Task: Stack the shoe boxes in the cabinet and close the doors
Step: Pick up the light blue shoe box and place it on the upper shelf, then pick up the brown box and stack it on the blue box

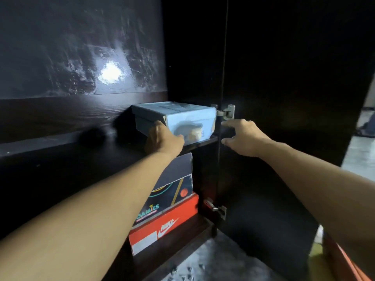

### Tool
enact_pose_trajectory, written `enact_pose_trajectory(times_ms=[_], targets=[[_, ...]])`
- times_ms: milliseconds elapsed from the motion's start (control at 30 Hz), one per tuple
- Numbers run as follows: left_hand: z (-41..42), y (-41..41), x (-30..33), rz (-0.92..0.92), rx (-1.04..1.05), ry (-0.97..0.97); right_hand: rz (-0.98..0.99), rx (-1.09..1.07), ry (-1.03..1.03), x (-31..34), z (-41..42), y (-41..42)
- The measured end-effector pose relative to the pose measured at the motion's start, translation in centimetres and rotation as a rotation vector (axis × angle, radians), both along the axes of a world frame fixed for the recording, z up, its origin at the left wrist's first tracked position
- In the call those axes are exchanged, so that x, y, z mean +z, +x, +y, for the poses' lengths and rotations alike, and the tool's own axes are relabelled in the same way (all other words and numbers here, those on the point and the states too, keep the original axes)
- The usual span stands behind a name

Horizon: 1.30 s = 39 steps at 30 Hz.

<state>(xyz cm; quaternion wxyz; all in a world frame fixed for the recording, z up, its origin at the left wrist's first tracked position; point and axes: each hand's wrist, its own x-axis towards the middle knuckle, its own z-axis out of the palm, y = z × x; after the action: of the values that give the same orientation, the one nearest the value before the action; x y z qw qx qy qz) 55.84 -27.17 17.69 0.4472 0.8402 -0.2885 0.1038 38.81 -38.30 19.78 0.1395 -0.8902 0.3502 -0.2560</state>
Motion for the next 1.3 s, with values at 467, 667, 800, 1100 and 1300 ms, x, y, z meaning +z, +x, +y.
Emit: enact_pose_trajectory(times_ms=[467, 667, 800, 1100, 1300], targets=[[0.3, -25.1, -6.1, 0.210, -1.041, 0.738, 0.279, -0.324, 0.152, -5.5, 7.7, -26.9], [2.4, -36.1, -10.7, 0.219, -1.267, 0.854, 0.341, -0.450, 0.294, -11.8, 12.1, -37.8], [3.4, -41.4, -14.5, 0.197, -1.327, 0.947, 0.373, -0.483, 0.371, -16.1, 15.1, -43.6], [3.2, -45.8, -21.4, -0.054, -1.313, 1.158, 0.590, -0.692, 0.756, -28.2, 22.8, -47.3], [1.1, -46.4, -23.5, -0.062, -1.293, 1.194, 0.534, -0.786, 0.898, -31.8, 25.8, -44.8]])
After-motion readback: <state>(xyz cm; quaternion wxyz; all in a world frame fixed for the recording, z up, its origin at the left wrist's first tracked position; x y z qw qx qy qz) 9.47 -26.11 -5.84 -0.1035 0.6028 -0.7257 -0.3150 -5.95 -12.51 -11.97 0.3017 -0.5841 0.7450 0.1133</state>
